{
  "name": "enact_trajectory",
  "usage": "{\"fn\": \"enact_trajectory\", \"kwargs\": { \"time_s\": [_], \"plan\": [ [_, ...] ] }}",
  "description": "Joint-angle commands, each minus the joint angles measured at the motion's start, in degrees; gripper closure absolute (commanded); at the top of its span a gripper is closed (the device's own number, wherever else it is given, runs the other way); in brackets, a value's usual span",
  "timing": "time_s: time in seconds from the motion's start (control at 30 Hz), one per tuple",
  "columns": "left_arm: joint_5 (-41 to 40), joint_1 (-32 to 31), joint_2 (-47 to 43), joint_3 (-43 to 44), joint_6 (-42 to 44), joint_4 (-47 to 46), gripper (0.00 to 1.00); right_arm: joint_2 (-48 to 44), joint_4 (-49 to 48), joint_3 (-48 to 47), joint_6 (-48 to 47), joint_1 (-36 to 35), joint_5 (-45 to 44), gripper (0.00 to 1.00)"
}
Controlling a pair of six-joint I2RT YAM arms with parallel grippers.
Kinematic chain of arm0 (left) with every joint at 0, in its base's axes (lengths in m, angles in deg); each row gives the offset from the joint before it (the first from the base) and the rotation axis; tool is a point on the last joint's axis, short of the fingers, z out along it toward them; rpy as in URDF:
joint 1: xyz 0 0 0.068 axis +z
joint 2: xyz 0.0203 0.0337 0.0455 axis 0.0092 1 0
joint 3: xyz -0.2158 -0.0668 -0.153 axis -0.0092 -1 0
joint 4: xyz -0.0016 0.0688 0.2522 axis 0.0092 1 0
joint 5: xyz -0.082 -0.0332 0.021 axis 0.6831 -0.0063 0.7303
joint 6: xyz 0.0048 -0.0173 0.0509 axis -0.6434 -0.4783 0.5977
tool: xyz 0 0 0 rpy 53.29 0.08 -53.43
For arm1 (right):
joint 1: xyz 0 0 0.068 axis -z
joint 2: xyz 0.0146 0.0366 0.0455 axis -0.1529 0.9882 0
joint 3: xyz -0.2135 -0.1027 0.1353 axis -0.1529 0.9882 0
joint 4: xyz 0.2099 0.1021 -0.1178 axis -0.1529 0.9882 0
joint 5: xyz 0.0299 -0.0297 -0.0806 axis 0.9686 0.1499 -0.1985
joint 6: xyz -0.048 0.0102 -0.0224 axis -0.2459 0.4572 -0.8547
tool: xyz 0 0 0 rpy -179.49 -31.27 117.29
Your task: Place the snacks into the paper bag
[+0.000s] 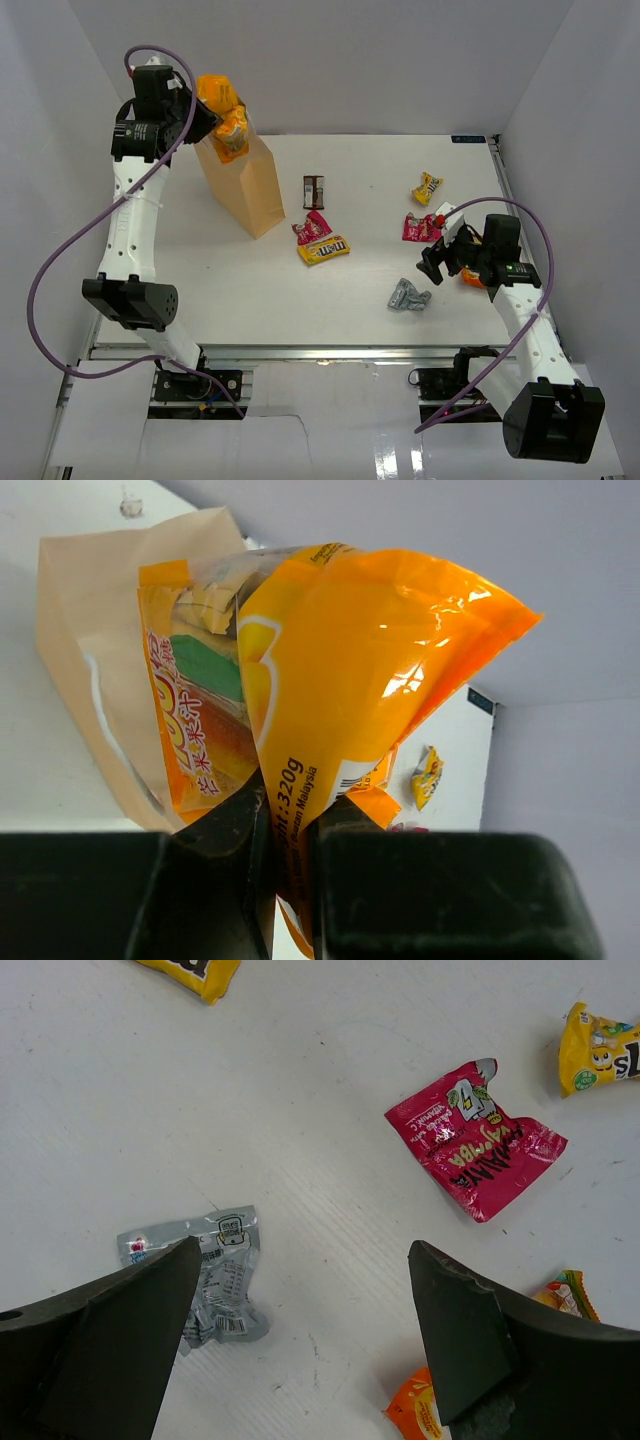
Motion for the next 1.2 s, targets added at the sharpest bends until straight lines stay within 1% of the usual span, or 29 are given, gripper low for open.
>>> {"fn": "enact_trajectory", "kwargs": {
  "time_s": [0.0,0.07,0.1,0.13,0.23,0.27,0.33,0.37,0.43,0.47,0.57,0.6,0.63,0.7,0.77,0.83,0.9,0.93,0.97,1.0,1.03,1.07,1.1,1.17],
  "plan": [
    [-0.5,0.6,-2.4,-3.6,-0.4,-5.8,1.00,-0.5,-1.6,0.4,-0.2,0.2,1.6,0.10],
    [0.2,0.8,-2.4,-5.1,-0.2,-6.6,0.98,-0.3,-1.4,0.3,-0.2,0.2,3.5,0.10],
    [1.2,0.8,-2.2,-5.5,-0.1,-7.2,0.94,0.0,-0.9,0.1,-0.3,0.1,4.2,0.10],
    [1.8,0.8,-1.8,-5.9,-0.1,-7.4,0.86,0.2,-0.4,-0.3,-0.4,0.1,4.8,0.10],
    [4.0,0.8,-0.8,-5.6,-0.3,-8.3,0.68,1.9,0.6,-1.0,1.5,0.1,5.6,0.10],
    [4.4,0.8,-0.8,-5.3,-0.3,-8.6,0.56,3.4,1.4,-1.8,1.6,0.0,5.9,0.10],
    [5.3,0.8,-0.8,-4.9,0.1,-8.7,0.44,5.4,4.2,-2.8,2.1,-0.3,5.2,0.08],
    [5.5,0.8,-1.0,-4.8,0.3,-9.0,0.34,7.7,5.2,-3.7,2.2,-0.7,3.9,0.07],
    [6.7,0.9,-1.7,-4.5,1.6,-9.8,0.25,11.7,8.9,-4.8,1.5,-1.4,1.5,0.04],
    [7.1,0.8,-2.1,-4.5,2.0,-10.1,0.18,12.9,10.2,-6.0,1.2,-1.5,1.0,0.04],
    [9.0,0.9,-3.5,-4.4,3.9,-11.2,0.09,16.8,16.2,-7.6,-3.0,-1.7,1.4,0.04],
    [9.4,0.9,-3.8,-4.3,4.2,-11.4,0.07,17.2,17.0,-7.8,-4.4,-1.7,1.1,0.04],
    [10.4,0.8,-4.9,-4.5,5.3,-11.7,0.07,17.6,17.7,-7.6,-4.9,-4.3,-0.5,0.04],
    [11.6,0.8,-6.3,-5.0,6.7,-11.9,0.06,18.0,18.0,-6.8,-6.3,-6.1,-3.7,0.05],
    [13.2,0.8,-9.6,-7.4,8.6,-12.7,0.06,18.6,18.0,-5.7,-6.4,-9.5,-6.0,0.05],
    [14.5,0.9,-12.6,-10.2,10.4,-13.7,0.06,19.6,16.4,-4.0,-5.6,-13.1,-10.5,0.03],
    [15.4,0.8,-18.2,-16.0,11.4,-14.2,0.03,20.2,14.5,-2.3,-4.3,-14.8,-15.2,0.01],
    [15.6,0.8,-20.2,-18.1,12.5,-14.4,0.03,20.9,13.7,-1.9,-3.5,-15.9,-16.8,0.00],
    [15.7,0.8,-24.4,-22.8,12.9,-14.6,0.03,21.1,12.3,-1.7,-3.1,-16.1,-18.2,0.00],
    [15.5,0.8,-26.6,-25.3,13.2,-14.7,0.02,21.4,11.8,-1.5,-3.0,-16.3,-19.5,0.00],
    [15.2,0.8,-28.8,-27.6,13.4,-14.8,0.02,21.9,11.4,-1.0,-3.2,-16.4,-21.4,0.02],
    [14.8,0.9,-31.1,-30.1,13.5,-14.9,0.02,22.2,11.1,-0.9,-3.5,-16.5,-22.1,0.06],
    [14.1,0.8,-35.5,-35.2,13.4,-15.0,0.02,22.8,11.1,-0.7,-3.9,-16.5,-23.0,0.08],
    [13.7,0.8,-39.6,-40.1,12.3,-15.6,0.02,23.5,11.1,-0.1,-5.2,-16.5,-23.3,0.14]
  ]
}}
